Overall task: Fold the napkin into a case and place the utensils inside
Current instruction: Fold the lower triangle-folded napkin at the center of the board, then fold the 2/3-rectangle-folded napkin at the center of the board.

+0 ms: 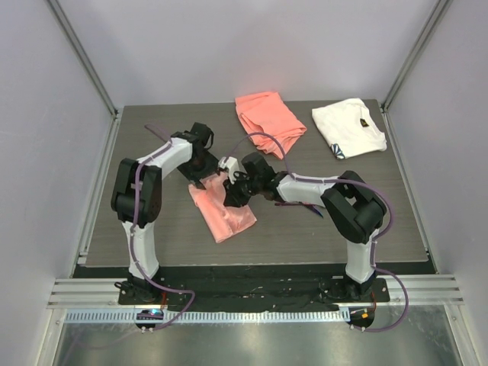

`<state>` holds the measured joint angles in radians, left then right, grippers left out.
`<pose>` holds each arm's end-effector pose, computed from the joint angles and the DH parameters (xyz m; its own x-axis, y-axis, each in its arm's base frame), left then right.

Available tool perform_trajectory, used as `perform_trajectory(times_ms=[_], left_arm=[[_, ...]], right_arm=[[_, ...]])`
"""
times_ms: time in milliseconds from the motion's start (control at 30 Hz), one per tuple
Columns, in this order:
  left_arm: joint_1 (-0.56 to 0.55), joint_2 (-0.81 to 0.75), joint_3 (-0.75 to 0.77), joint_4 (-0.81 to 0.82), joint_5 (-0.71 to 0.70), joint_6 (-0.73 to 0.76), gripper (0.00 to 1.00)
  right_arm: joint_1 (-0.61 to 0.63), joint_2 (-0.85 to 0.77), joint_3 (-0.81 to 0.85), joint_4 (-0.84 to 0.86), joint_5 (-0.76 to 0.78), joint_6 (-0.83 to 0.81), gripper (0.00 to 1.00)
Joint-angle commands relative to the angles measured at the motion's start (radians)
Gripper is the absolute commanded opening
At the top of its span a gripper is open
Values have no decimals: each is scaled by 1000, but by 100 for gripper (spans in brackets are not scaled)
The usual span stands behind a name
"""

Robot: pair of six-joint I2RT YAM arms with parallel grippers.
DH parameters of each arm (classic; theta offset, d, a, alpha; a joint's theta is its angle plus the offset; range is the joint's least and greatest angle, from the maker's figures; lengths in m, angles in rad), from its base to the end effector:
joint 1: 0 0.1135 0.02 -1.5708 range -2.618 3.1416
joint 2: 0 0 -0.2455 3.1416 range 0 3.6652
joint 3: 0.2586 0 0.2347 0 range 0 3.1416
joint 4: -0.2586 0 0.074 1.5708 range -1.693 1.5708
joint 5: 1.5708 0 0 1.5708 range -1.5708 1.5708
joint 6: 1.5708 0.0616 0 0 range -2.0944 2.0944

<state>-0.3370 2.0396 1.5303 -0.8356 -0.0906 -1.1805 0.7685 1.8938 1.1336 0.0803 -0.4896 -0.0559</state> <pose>0.3686 -0.1232 0.1424 -0.6368 -0.7528 -0.1668 -0.7326 0.6582 -0.1736 0.2700 0.3013 0.1527 -0.4024 -0.4576 -0.7929 -0.9002 0.3553 0.2518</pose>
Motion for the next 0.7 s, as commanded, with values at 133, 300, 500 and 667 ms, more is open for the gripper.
perform_trajectory(times_ms=[133, 300, 500, 667], left_arm=[[50, -176, -104, 233, 218, 136, 79], [92, -197, -107, 257, 301, 186, 79], [98, -319, -146, 138, 215, 315, 49], [96, -459, -341, 127, 241, 315, 5]], right_arm=[[-3, 33, 111, -51, -107, -26, 7], [-24, 4, 57, 12, -96, 42, 6], [-52, -36, 31, 0, -92, 54, 6], [-78, -76, -23, 38, -70, 162, 11]])
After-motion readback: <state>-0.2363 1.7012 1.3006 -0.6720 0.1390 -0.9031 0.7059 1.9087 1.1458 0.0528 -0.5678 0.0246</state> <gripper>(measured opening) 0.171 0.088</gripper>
